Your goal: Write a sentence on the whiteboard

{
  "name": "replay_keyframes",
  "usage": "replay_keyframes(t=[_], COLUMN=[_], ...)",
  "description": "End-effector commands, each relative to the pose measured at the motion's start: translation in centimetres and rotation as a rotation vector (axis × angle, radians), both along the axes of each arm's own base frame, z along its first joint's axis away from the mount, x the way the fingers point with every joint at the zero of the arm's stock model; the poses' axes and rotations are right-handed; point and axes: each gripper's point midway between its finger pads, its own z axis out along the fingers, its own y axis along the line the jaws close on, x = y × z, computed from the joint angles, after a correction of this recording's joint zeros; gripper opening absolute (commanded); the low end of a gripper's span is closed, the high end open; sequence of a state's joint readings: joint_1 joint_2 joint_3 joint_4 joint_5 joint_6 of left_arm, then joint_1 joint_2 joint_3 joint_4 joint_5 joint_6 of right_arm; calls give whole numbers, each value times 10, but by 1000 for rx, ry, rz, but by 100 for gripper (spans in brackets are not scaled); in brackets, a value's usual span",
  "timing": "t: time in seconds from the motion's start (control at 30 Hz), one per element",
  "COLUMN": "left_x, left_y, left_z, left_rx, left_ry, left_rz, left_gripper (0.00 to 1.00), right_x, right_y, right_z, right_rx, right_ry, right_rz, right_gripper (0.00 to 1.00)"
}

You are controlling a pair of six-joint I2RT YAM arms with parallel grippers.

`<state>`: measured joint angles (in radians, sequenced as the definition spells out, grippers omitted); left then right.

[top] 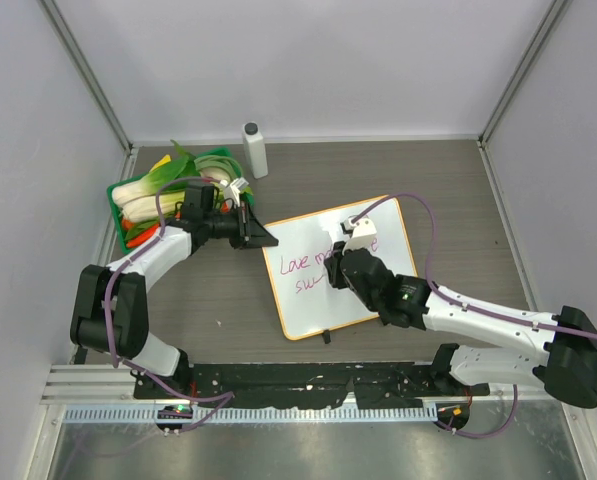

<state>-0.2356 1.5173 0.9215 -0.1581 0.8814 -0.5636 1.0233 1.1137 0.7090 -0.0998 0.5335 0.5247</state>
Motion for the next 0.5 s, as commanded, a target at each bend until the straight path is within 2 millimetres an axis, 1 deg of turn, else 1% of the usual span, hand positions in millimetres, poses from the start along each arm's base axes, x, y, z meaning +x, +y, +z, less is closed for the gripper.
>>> replay_keyframes(t=[0.0,0.13,0.23,0.47], left_x=[-6,-5,-5,-6], left_y=[15,15,15,15], left_z=[-47,-47,-47,-47], left_rx=[165,166,165,165], left_ry=[73,75,74,74], left_rz=[68,70,69,67], left_gripper=[0,0,0,0], right_x=[10,6,2,-4], right_y=[2,11,15,17], right_z=[17,16,7,-2], right_rx=[10,33,34,45], right_ry=[-43,-30,-6,23], right_rz=[-21,25,51,76], right_gripper=[1,2,1,1])
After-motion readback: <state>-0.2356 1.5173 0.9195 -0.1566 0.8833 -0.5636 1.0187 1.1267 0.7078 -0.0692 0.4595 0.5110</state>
